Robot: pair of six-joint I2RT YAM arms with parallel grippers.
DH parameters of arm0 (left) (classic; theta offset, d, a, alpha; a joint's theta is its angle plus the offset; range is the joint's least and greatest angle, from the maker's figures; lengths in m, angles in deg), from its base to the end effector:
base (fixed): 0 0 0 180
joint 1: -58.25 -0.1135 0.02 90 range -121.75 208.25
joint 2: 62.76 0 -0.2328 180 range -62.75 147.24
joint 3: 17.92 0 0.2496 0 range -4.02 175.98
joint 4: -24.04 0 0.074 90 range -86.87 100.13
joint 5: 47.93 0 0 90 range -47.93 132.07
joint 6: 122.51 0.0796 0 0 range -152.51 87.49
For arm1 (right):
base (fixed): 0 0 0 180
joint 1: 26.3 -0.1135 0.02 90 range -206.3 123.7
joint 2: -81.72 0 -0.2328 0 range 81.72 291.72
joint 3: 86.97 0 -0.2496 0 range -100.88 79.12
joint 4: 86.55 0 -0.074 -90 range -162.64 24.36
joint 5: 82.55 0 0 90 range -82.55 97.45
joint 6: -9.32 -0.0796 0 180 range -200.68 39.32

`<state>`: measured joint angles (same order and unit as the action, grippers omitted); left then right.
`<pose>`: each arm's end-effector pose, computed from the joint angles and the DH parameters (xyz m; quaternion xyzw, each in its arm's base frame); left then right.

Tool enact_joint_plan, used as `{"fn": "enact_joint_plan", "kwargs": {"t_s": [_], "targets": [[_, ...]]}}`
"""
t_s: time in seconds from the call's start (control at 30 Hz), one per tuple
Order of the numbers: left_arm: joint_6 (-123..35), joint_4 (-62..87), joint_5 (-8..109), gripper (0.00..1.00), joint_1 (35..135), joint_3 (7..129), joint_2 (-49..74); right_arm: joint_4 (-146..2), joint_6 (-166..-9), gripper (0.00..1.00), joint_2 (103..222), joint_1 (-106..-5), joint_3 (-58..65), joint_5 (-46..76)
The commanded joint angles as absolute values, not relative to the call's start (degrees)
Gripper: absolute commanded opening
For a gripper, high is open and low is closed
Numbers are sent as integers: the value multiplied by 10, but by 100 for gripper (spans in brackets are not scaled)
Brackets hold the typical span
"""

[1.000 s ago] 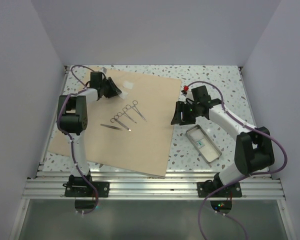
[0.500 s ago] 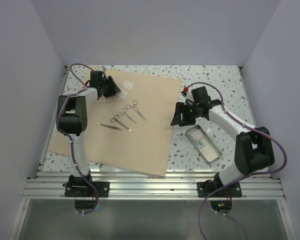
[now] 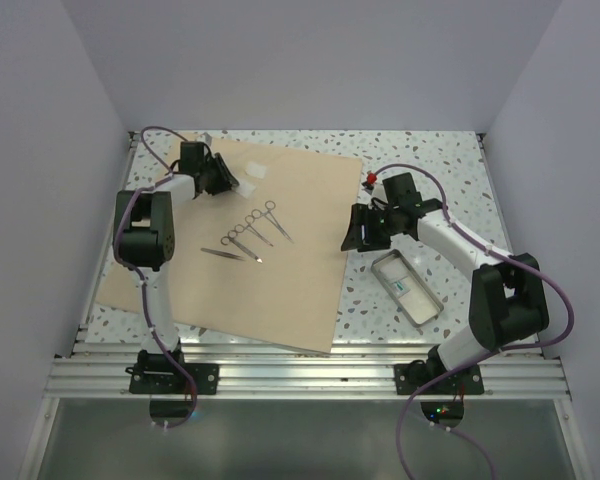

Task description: Prepare the surgical pack

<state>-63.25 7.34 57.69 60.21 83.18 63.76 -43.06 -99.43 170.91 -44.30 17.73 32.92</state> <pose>0.4947 -0.0384 0.0924 -0.1716 0.8908 -0.2323 0.3508 0.3105 0.1369 0.1635 -0.0558 0.9365 0.2871 0.1933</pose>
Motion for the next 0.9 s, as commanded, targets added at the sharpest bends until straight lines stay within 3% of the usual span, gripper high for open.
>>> {"fn": "enact_joint_plan", "kwargs": {"t_s": [0.0,0.2,0.3,0.43,0.87], "targets": [[-606,36,560,34,599,844,658,-446,-992,57,1692,-446,180,344],[-598,39,579,27,599,852,647,-447,-992,57,1693,-446,179,344],[-602,35,589,19,600,863,642,-444,-992,57,1693,-446,176,343],[-601,28,591,1,600,877,636,-443,-992,57,1695,-446,174,343],[-666,140,674,0,600,870,592,-449,-1001,57,1696,-446,179,342]]}}
